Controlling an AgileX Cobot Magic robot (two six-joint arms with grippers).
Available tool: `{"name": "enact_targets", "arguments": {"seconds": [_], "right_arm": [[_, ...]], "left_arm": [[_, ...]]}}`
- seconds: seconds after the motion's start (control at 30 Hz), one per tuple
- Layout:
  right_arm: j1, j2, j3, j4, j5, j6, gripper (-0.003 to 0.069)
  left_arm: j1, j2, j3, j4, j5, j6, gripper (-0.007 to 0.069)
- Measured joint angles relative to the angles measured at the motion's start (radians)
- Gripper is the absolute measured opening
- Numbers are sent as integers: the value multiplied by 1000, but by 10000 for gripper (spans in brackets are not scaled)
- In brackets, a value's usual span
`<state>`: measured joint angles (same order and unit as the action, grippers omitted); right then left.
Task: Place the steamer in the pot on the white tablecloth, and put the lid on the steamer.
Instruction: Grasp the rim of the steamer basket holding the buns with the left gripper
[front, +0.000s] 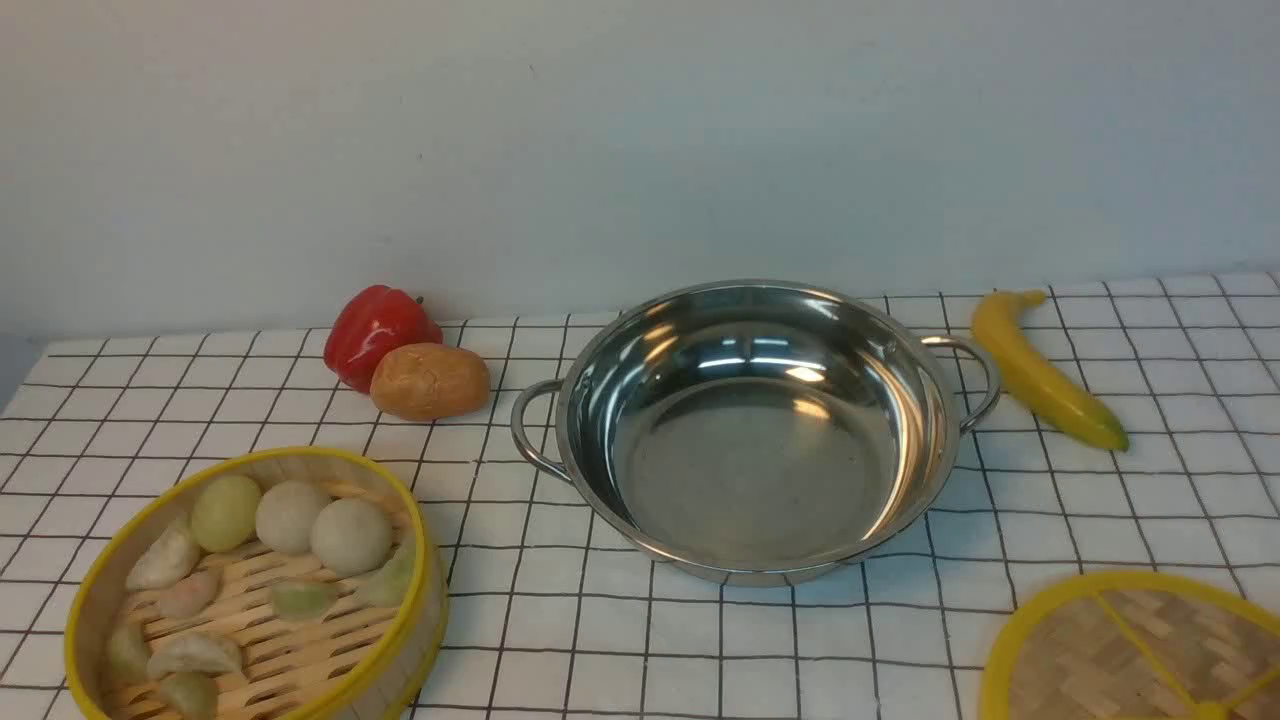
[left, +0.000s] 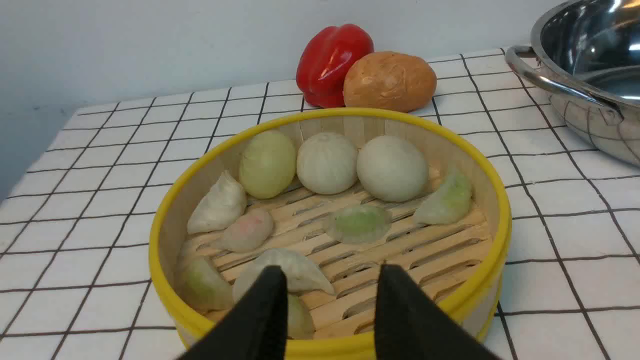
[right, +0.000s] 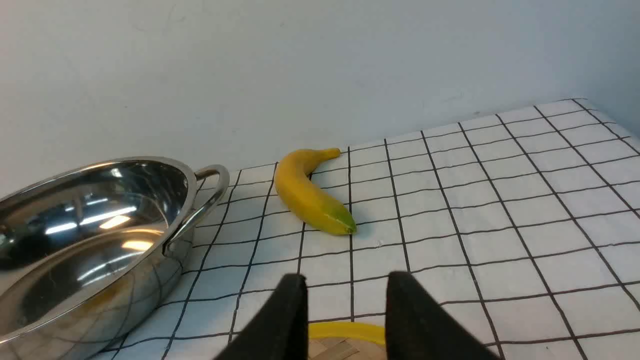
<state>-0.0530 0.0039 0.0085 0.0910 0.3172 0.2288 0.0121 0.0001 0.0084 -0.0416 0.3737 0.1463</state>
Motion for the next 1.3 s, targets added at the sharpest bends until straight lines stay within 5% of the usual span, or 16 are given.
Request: {"name": "enact_targets", "arguments": {"seconds": [1.03, 1.3], "right_arm": [[0, 0, 0, 0, 0, 0, 240], [0, 0, 0, 0, 0, 0, 240]], "left_arm": [[0, 0, 0, 0, -7, 0, 243], [0, 0, 1, -177, -251, -39, 243]]}}
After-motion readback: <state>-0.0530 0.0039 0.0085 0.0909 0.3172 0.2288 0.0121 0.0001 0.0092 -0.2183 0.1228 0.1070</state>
